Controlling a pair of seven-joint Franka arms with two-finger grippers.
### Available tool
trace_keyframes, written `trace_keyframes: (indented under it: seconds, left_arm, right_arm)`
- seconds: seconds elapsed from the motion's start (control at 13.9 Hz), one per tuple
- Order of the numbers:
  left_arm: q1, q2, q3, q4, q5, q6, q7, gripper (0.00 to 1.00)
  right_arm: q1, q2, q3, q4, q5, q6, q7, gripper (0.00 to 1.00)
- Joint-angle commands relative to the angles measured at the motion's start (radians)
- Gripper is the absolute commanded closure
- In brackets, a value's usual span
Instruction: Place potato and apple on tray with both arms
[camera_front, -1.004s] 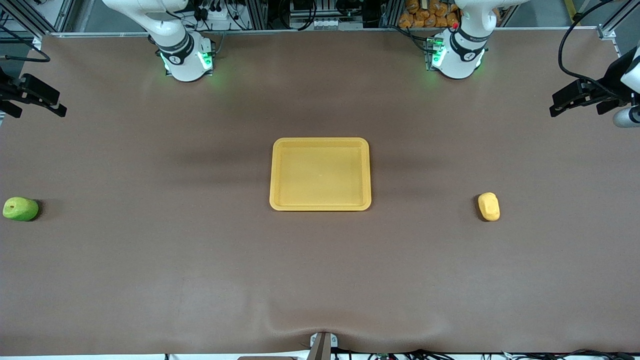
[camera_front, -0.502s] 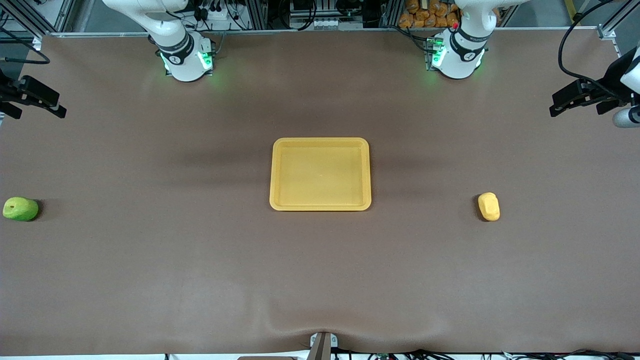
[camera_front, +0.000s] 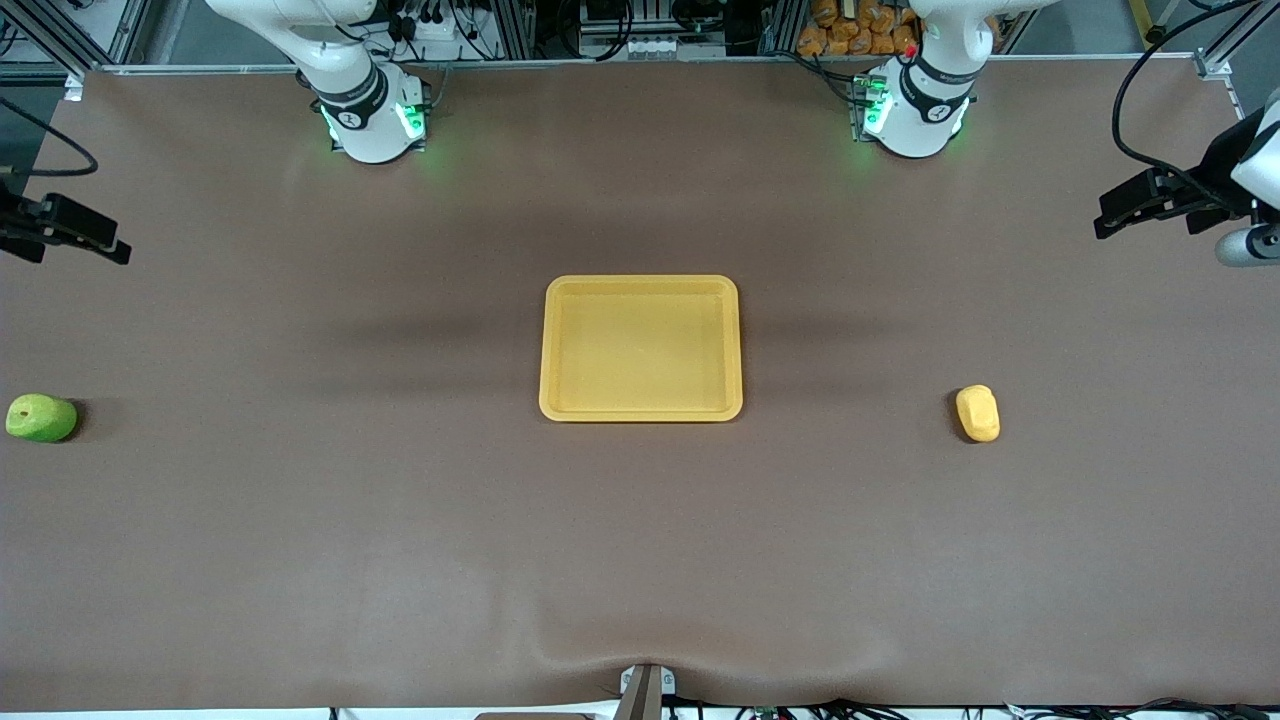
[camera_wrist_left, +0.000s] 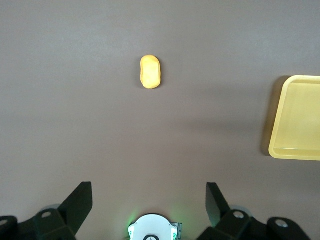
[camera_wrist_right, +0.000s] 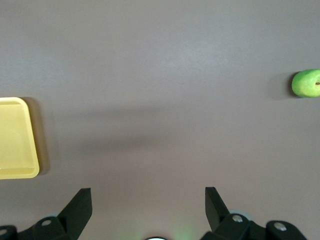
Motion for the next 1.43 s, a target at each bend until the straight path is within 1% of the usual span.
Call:
trace_keyframes:
  seconds: [0.0,0.22,0.29,0.43,0.5,0.72,0.86,1.0,1.22,1.36]
  left_arm:
    - [0.009,0.013,0.000,-0.016,-0.009,0.014,0.012,0.00]
    - [0.017,0.011,0.005,-0.085,-0.002,0.092,0.013,0.00]
    - [0.018,0.007,0.003,-0.120,0.011,0.138,0.015,0.00]
    - [0.018,0.008,0.003,-0.162,0.012,0.200,0.013,0.00]
    - [0.018,0.011,0.005,-0.187,0.014,0.238,0.013,0.00]
    - [0.022,0.031,0.005,-0.259,0.052,0.351,0.013,0.00]
    - [0.022,0.048,0.005,-0.305,0.055,0.431,0.010,0.00]
    - [0.023,0.074,0.005,-0.338,0.055,0.503,0.000,0.00]
    - [0.043,0.106,0.005,-0.407,0.055,0.618,-0.002,0.00]
    - [0.046,0.154,0.006,-0.418,0.057,0.665,0.000,0.00]
  right_arm:
    - [-0.040,0.026,0.007,0.038,-0.023,-0.023,0.008,0.00]
    - [-0.048,0.052,0.009,0.039,-0.103,-0.015,0.007,0.00]
    - [-0.048,0.059,0.009,0.039,-0.131,-0.014,0.007,0.00]
    - [-0.051,0.077,0.007,0.039,-0.181,-0.008,0.005,0.00]
    - [-0.071,0.104,0.009,0.039,-0.194,0.000,0.007,0.00]
    - [-0.106,0.147,0.007,0.039,-0.195,0.040,0.005,0.00]
    - [-0.137,0.190,0.007,0.039,-0.197,0.066,0.004,0.00]
    - [-0.161,0.223,0.004,0.039,-0.200,0.115,-0.068,0.00]
    - [-0.187,0.288,-0.032,0.039,-0.203,0.196,-0.148,0.00]
    - [-0.192,0.327,-0.069,0.041,-0.205,0.257,-0.205,0.00]
